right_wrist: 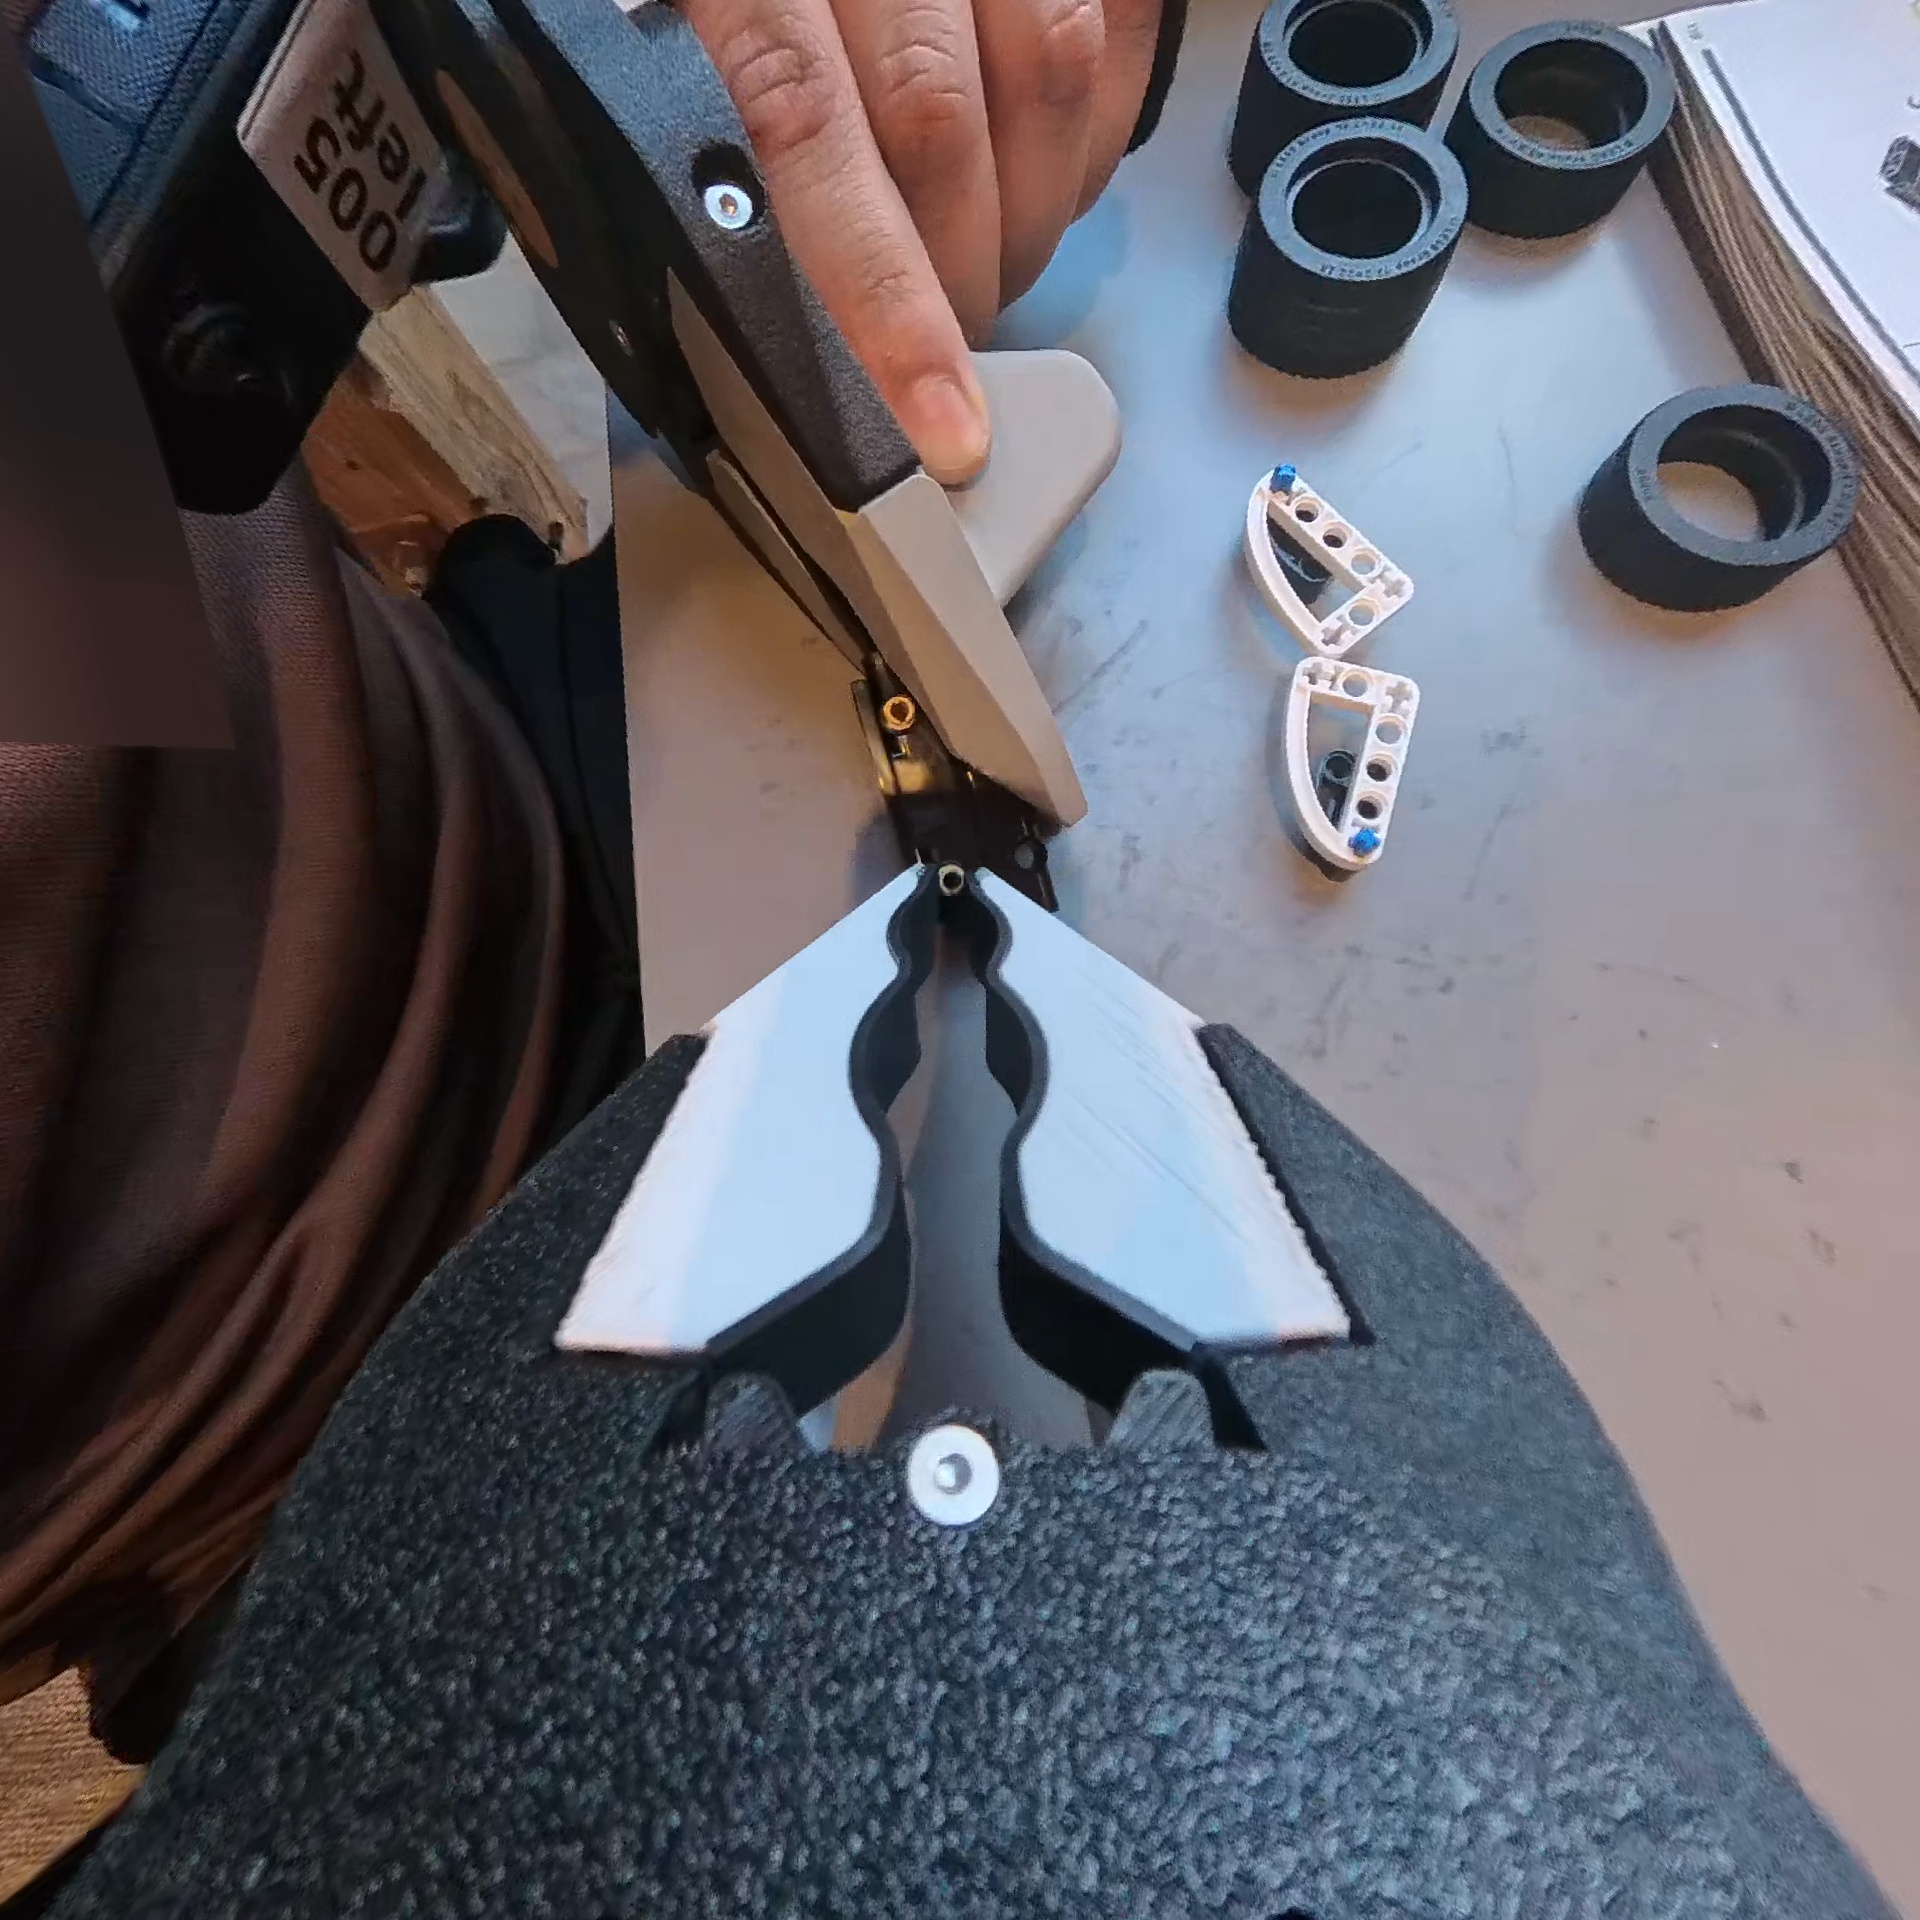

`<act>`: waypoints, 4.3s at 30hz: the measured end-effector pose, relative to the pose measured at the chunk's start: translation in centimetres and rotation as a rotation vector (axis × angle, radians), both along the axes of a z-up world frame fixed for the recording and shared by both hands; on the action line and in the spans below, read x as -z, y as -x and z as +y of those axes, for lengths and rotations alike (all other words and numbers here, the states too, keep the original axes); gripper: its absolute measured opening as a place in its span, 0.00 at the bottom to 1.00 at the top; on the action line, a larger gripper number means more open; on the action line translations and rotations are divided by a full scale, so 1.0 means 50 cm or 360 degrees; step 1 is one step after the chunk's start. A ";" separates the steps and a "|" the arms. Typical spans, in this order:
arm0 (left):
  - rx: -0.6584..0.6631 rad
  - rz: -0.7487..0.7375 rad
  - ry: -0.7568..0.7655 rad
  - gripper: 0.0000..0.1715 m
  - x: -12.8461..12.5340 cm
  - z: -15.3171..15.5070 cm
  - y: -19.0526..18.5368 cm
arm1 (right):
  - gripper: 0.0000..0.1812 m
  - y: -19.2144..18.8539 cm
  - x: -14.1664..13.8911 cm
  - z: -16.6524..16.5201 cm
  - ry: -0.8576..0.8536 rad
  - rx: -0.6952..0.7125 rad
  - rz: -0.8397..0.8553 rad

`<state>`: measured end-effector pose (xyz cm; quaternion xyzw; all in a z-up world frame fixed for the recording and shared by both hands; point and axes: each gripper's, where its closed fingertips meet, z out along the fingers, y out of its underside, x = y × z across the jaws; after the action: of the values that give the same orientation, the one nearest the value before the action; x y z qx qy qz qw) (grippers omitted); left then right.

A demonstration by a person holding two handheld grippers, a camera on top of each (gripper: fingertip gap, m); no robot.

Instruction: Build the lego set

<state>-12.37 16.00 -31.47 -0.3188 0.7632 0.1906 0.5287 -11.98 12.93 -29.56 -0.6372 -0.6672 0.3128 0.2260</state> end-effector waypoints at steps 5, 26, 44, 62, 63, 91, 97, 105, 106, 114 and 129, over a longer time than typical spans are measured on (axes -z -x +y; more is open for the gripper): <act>-0.0009 0.0011 -0.0014 0.03 0.001 0.003 0.000 | 0.02 0.002 0.005 -0.004 0.0119 0.0051 0.0013; -0.0155 -0.0049 0.0050 0.03 0.000 0.032 0.013 | 0.03 -0.015 -0.054 0.047 0.0050 0.0357 0.0294; -0.0280 -0.0702 0.0902 0.03 -0.082 0.047 0.019 | 0.16 0.023 -0.097 0.102 -0.0698 0.0513 0.0610; -0.0313 -0.0646 0.0879 0.04 -0.080 0.045 0.024 | 0.12 0.035 -0.095 0.098 -0.0841 0.0440 0.0615; -0.0313 -0.0644 0.0879 0.04 -0.081 0.044 0.024 | 0.12 0.035 -0.095 0.097 -0.0840 0.0438 0.0615; -0.0368 -0.1236 0.1649 0.05 -0.155 0.065 0.006 | 0.08 0.026 -0.176 0.128 -0.0254 0.0658 0.0929; -0.0397 -0.1292 0.1753 0.03 -0.166 0.064 0.006 | 0.08 0.030 -0.183 0.138 0.0193 0.0722 0.0924; -0.0333 -0.1502 0.2336 0.02 -0.170 0.060 -0.003 | 0.07 0.019 -0.178 0.149 0.0225 0.0752 0.0924; -0.0333 -0.1542 0.2391 0.03 -0.173 0.062 -0.002 | 0.07 0.016 -0.178 0.151 0.0230 0.0753 0.0925; -0.0372 -0.1520 0.2564 0.03 -0.158 0.056 -0.012 | 0.07 0.019 -0.165 0.153 0.0388 0.0723 0.0926; -0.0363 -0.1455 0.2280 0.13 -0.172 0.071 0.007 | 0.04 0.014 -0.164 0.131 0.0403 0.0587 0.0831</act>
<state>-12.73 19.55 -22.90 -0.6961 0.3747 -0.4329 0.4332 -12.69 19.50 -21.38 -0.6686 -0.4163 0.4995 0.3609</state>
